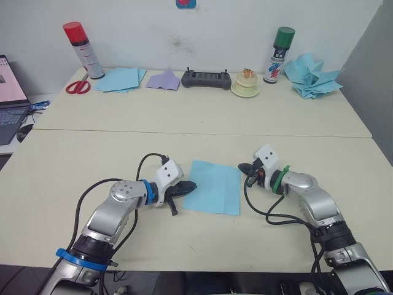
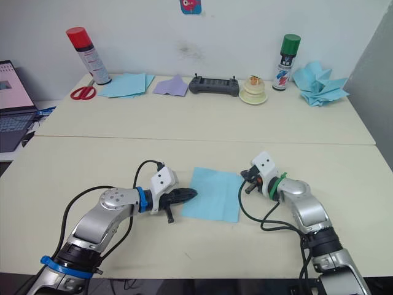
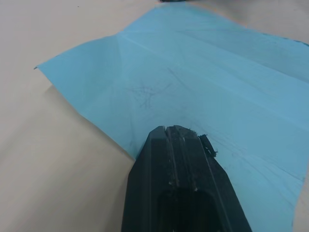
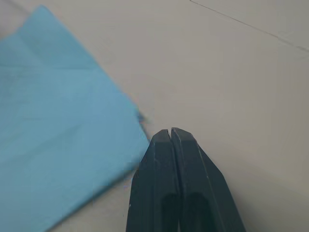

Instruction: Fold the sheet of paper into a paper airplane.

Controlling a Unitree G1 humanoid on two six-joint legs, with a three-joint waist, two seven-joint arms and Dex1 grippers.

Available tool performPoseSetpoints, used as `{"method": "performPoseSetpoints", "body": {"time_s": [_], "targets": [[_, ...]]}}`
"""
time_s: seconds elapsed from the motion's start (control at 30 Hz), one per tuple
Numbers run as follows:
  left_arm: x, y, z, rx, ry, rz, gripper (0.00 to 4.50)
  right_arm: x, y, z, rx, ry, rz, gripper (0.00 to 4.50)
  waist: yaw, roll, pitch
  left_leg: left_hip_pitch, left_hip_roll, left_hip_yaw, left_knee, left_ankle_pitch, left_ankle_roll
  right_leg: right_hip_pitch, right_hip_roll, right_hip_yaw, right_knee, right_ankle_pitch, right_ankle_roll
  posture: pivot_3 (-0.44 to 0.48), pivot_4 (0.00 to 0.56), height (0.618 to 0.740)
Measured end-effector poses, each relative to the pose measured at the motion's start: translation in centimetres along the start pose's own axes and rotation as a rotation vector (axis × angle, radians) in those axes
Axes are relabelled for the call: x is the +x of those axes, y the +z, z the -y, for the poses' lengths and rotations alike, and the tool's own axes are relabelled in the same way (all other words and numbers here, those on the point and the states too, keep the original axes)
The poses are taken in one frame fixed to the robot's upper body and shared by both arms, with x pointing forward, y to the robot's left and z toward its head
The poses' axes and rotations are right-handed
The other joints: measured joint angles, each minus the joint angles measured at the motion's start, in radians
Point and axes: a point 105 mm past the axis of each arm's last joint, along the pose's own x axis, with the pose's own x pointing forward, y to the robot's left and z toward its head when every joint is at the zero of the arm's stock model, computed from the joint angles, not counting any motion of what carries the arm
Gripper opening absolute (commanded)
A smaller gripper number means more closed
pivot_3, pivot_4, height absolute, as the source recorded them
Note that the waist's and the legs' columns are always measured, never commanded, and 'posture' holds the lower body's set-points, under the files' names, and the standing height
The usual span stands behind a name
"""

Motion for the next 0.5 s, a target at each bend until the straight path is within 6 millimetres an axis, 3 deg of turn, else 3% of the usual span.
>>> {"method": "performPoseSetpoints", "body": {"time_s": [0.17,0.3,0.4,0.5], "targets": [[0.2,0.0,0.0,0.005,-0.004,0.008,0.00,-0.5,0.7,0.6,-0.006,-0.030,0.044,0.03,0.002,0.000,0.000,0.000,0.000,0.000,0.000,0.000,0.000,0.000,0.000,0.000,0.000,0.000,0.000,0.000,0.150,0.740],[0.3,0.1,-0.1,0.008,-0.010,0.008,0.00,-1.0,4.4,1.1,0.014,-0.063,0.198,0.03,0.003,0.001,0.000,0.000,0.000,0.000,0.000,0.000,0.000,0.000,0.000,0.000,0.001,0.000,0.000,0.000,0.150,0.740],[0.5,0.1,0.0,0.014,-0.012,0.013,0.00,-1.2,7.1,0.1,-0.023,-0.016,0.284,0.03,0.007,0.001,0.000,0.000,0.000,0.000,0.000,0.000,0.000,0.000,0.000,-0.001,0.000,0.000,0.000,0.000,0.150,0.740],[0.5,0.1,0.1,0.017,-0.014,0.015,0.00,-0.9,7.6,-1.8,-0.054,0.070,0.275,0.03,0.011,0.001,0.000,0.000,0.000,0.000,0.000,0.000,0.000,0.000,0.000,-0.001,0.000,0.000,0.000,0.000,0.150,0.740]]}}
